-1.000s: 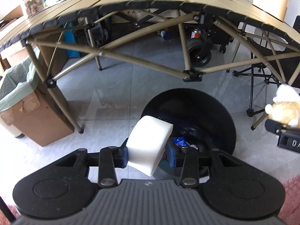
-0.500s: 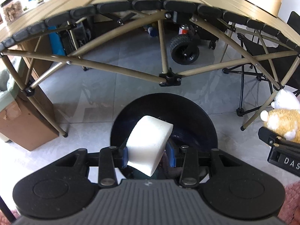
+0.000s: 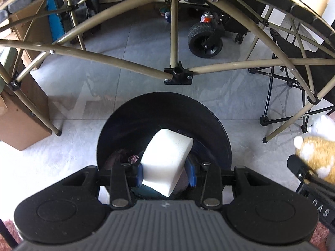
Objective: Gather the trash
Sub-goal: 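Lower the left gripper into the bin and open it to drop the foam roll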
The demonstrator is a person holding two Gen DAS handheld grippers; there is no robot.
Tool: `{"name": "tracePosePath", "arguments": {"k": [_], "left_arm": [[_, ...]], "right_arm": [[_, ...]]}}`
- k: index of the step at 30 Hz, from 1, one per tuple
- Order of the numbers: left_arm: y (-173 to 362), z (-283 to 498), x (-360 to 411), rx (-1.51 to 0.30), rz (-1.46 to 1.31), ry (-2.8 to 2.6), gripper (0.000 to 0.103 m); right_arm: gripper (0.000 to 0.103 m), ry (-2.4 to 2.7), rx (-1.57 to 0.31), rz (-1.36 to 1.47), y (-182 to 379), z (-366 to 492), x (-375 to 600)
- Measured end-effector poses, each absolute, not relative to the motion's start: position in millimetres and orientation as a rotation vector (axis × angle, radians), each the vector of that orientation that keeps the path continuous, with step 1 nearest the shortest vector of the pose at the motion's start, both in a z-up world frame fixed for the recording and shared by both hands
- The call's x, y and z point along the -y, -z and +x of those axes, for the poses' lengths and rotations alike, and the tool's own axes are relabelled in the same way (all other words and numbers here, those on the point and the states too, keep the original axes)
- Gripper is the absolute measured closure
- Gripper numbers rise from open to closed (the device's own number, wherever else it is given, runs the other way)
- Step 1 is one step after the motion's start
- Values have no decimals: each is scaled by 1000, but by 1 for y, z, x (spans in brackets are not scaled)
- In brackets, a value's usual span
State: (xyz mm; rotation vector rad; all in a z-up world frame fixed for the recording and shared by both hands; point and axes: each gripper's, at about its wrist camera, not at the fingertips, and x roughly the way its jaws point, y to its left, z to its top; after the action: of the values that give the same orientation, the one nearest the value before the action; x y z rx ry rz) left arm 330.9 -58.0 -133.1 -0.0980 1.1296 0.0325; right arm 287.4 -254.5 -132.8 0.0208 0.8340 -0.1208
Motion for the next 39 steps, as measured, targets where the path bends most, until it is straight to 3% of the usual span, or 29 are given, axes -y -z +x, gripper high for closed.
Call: {"name": "tracePosePath", "arguments": {"k": [22,24,26,28,39], "left_arm": [[155,345,65,-1215,-160,-83,60],[153,344,65,-1212,-157,-82,48],[152,344,65,-1208,-170,-81,13],[151,344,62,-1207,-204,-79,0],[153,343,55,-1228,-217,-113,0]], "right_arm": [[8,154,-872,21,143,293,255],[8,154,-872,20,143,293,255],[8,155,-874,19,143,293,255],[8,157,-874,18,143,293,256],[8,156,-876,15,144,292,255]]}}
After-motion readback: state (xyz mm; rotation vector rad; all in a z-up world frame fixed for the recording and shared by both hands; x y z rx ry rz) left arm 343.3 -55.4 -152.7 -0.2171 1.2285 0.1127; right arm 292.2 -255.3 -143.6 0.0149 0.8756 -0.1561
